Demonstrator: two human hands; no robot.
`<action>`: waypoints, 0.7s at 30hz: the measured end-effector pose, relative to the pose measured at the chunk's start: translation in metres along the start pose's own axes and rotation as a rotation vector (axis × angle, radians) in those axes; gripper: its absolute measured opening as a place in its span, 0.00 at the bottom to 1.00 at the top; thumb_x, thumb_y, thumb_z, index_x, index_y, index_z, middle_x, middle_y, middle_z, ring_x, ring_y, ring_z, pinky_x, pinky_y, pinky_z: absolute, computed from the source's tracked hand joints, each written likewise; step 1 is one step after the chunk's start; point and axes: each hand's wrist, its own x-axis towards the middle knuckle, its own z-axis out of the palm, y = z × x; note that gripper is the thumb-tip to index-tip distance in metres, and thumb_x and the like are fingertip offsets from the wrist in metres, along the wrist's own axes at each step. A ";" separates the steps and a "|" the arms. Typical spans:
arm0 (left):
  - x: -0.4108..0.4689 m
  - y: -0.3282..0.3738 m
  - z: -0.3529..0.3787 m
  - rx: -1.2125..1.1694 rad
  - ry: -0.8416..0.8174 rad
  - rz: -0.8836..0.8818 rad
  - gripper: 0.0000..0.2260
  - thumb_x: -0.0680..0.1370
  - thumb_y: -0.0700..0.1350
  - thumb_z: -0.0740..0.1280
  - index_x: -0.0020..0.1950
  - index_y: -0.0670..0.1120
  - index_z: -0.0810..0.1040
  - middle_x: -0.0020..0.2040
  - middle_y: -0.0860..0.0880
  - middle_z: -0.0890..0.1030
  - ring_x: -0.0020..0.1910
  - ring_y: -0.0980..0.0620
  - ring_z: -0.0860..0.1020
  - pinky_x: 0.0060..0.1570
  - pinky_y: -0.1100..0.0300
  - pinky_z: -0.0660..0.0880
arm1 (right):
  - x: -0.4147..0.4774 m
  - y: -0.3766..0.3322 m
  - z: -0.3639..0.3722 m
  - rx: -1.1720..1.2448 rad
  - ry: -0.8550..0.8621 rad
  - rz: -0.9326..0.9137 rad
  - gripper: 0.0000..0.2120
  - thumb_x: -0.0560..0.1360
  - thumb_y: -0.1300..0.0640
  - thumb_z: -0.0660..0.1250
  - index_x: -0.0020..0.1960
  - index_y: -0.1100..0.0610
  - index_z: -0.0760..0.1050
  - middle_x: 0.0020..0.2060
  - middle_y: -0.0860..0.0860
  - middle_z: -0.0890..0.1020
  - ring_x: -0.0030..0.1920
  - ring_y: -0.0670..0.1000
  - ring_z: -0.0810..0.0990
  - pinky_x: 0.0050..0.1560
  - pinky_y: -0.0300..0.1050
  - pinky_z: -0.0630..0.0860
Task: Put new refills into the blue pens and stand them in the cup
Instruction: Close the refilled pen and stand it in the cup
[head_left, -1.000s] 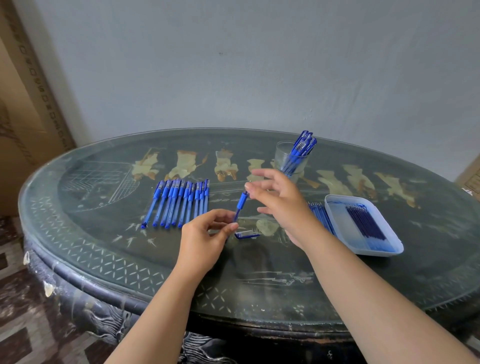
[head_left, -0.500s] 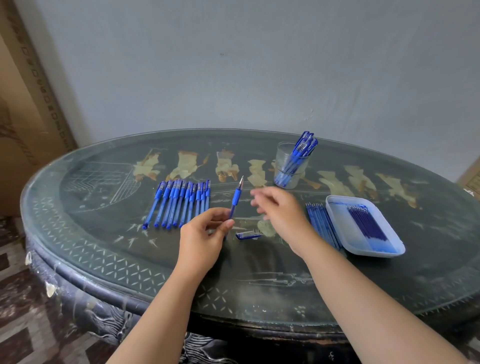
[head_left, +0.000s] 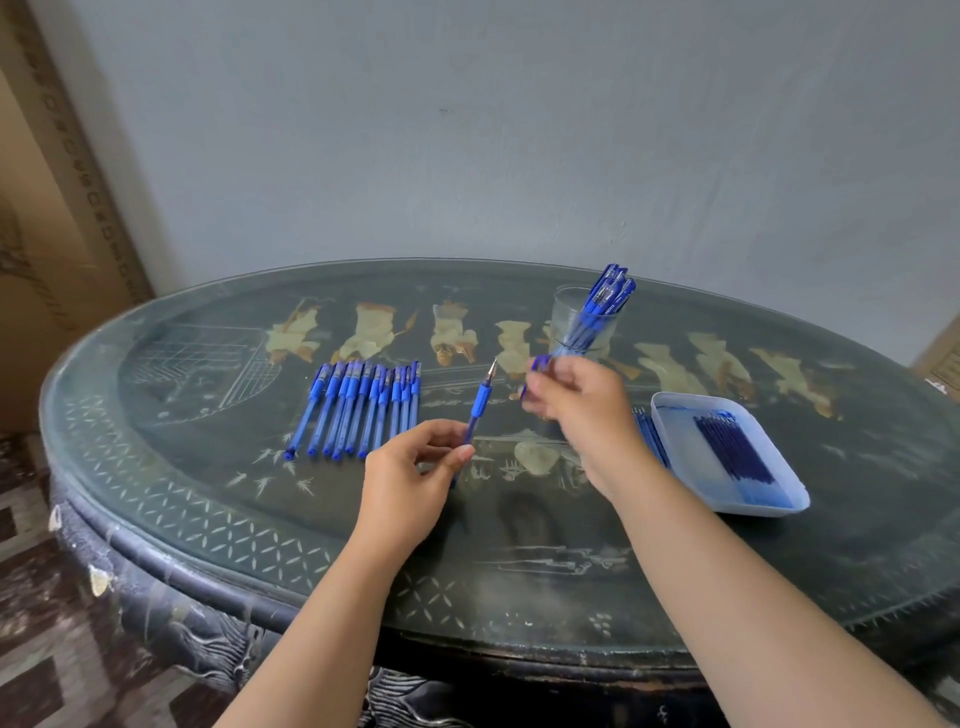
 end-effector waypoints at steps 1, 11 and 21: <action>0.000 0.000 0.000 0.003 -0.002 0.003 0.10 0.74 0.39 0.74 0.46 0.56 0.81 0.41 0.59 0.84 0.40 0.63 0.81 0.44 0.73 0.74 | 0.001 -0.010 -0.001 0.173 0.009 0.012 0.04 0.77 0.64 0.69 0.49 0.57 0.79 0.43 0.52 0.84 0.43 0.50 0.85 0.53 0.48 0.81; 0.000 0.002 0.000 0.013 -0.015 0.011 0.08 0.74 0.39 0.73 0.47 0.53 0.82 0.42 0.57 0.84 0.41 0.62 0.81 0.42 0.74 0.74 | -0.004 -0.030 0.010 0.143 -0.144 0.010 0.07 0.74 0.63 0.73 0.51 0.60 0.80 0.43 0.53 0.84 0.45 0.49 0.85 0.50 0.53 0.83; 0.000 0.000 0.000 0.010 -0.007 0.016 0.09 0.74 0.38 0.73 0.47 0.52 0.82 0.42 0.56 0.84 0.40 0.61 0.81 0.42 0.74 0.74 | -0.013 -0.022 0.022 -0.030 -0.125 -0.044 0.05 0.75 0.63 0.72 0.50 0.58 0.79 0.42 0.51 0.81 0.49 0.51 0.84 0.44 0.53 0.84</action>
